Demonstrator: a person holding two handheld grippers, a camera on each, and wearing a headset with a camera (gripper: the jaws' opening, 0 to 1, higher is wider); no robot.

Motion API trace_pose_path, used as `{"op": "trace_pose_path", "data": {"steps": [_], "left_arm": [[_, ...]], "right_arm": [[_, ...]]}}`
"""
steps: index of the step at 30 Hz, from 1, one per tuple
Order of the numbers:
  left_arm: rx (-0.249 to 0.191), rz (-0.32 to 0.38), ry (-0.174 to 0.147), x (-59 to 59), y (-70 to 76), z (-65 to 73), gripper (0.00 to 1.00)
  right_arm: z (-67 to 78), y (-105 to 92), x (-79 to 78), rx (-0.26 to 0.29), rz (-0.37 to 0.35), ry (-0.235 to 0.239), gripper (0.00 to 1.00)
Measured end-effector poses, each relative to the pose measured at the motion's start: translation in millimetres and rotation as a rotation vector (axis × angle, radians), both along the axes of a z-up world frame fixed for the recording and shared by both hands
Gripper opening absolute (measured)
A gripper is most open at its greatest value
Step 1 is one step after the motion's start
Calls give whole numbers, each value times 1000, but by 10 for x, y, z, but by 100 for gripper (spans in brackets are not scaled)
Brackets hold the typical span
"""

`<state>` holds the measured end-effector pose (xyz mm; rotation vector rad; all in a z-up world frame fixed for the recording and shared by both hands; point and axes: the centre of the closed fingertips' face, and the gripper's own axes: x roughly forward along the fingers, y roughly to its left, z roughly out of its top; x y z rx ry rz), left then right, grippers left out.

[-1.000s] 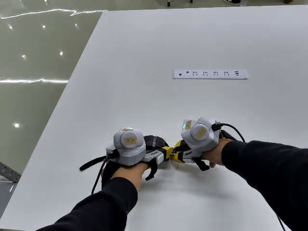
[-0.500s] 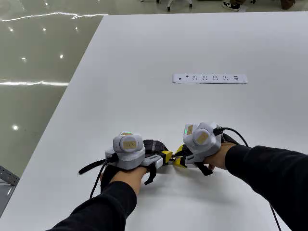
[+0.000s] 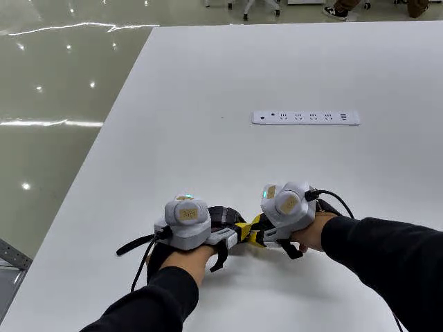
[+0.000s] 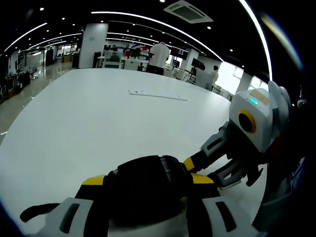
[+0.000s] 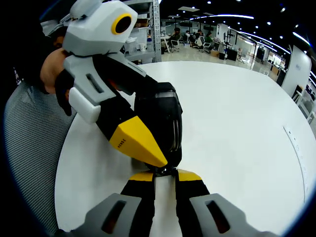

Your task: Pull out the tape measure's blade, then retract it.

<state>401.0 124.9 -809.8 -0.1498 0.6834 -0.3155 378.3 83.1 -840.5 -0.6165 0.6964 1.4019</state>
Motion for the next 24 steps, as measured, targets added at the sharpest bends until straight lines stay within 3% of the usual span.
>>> {"op": "trace_pose_path", "data": {"steps": [13, 17, 18, 19, 20, 22, 23, 24], "left_arm": [[-7, 7, -6, 14, 4, 5, 61], [-19, -38, -6, -13, 0, 26, 61], [-13, -42, -9, -23, 7, 41, 61], [23, -82, -41, -18, 27, 78, 61], [36, -102, -62, -15, 39, 104, 64], [16, -130, -83, -43, 67, 173, 80], [4, -139, -103, -38, 86, 210, 87], [-7, -134, -100, -42, 162, 233, 98]], "right_arm": [[0, -7, 10, 8, -29, 1, 10], [2, -7, -28, -10, -25, -6, 11], [5, -20, -23, -13, -22, -16, 11], [23, -56, -10, -15, -33, -26, 12], [52, -85, 7, -8, -55, -29, 15], [157, -167, 26, 49, -140, -3, 20], [181, -227, 36, 54, -161, -6, 21], [212, -329, 48, 62, -186, -22, 22]]}}
